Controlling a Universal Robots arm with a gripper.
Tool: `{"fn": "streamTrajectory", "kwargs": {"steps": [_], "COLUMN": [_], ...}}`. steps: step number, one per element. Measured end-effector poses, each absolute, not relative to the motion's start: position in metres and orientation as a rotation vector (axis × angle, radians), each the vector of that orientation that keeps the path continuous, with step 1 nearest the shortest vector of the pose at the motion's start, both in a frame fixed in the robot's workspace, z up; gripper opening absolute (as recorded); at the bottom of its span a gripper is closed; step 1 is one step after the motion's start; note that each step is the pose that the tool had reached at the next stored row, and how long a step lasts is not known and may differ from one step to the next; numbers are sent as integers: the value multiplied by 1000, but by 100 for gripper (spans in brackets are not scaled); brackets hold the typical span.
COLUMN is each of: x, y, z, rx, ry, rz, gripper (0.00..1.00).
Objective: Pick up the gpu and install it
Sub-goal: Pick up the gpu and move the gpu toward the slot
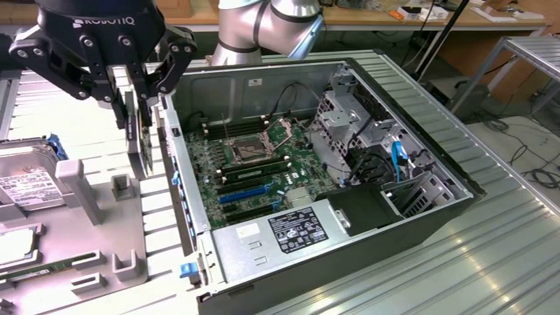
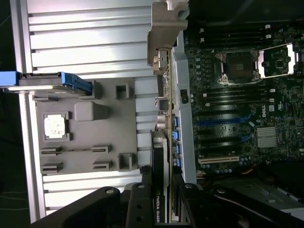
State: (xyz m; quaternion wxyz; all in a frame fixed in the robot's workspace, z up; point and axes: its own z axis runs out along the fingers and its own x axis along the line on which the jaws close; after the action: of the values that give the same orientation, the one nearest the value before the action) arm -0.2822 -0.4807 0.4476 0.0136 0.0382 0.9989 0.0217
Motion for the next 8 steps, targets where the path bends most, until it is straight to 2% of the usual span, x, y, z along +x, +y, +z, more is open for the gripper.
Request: {"fn": "streamTrajectory", "kwargs": {"steps": [8], "x": [-276], "y": [-481], "z": [448], "rx": [119], "ry": [3111], "rz": [68], "gripper": [27]}}
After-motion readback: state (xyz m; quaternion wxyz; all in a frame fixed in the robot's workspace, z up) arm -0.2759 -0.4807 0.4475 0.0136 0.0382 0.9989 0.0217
